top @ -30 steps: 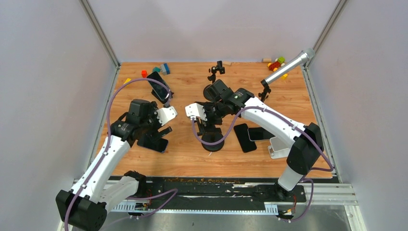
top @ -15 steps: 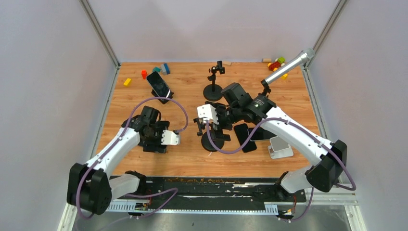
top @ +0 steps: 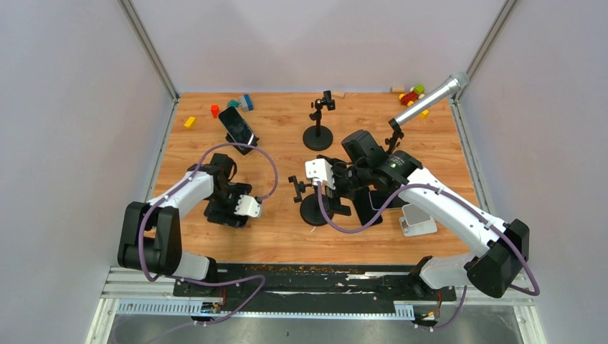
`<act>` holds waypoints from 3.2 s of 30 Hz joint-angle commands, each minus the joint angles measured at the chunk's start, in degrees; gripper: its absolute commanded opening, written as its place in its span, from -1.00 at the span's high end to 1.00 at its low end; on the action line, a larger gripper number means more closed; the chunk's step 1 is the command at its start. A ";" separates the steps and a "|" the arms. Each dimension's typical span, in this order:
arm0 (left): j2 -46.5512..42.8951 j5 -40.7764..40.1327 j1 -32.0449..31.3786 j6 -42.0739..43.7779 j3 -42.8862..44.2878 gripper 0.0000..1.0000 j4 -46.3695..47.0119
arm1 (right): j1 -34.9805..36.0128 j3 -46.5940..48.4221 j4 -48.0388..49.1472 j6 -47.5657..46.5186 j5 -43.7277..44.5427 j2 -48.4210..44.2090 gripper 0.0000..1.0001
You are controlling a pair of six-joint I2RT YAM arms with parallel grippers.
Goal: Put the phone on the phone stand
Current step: Adjust the phone stand at the center of the board, then pick up the phone at the center of the board.
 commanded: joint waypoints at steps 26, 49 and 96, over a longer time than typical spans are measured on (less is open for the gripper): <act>5.84 -2.32 2.46 11.51 -0.50 -0.89 -0.82 | -1.45 -1.34 3.12 0.71 -2.52 -0.78 -0.96; 5.97 2.01 2.37 8.65 -2.86 -0.47 2.64 | -1.54 -1.08 3.12 0.98 -2.62 0.00 -0.95; -16.69 13.96 2.73 -21.53 4.47 1.00 3.00 | -7.62 23.76 19.94 37.07 -1.52 16.27 -0.97</act>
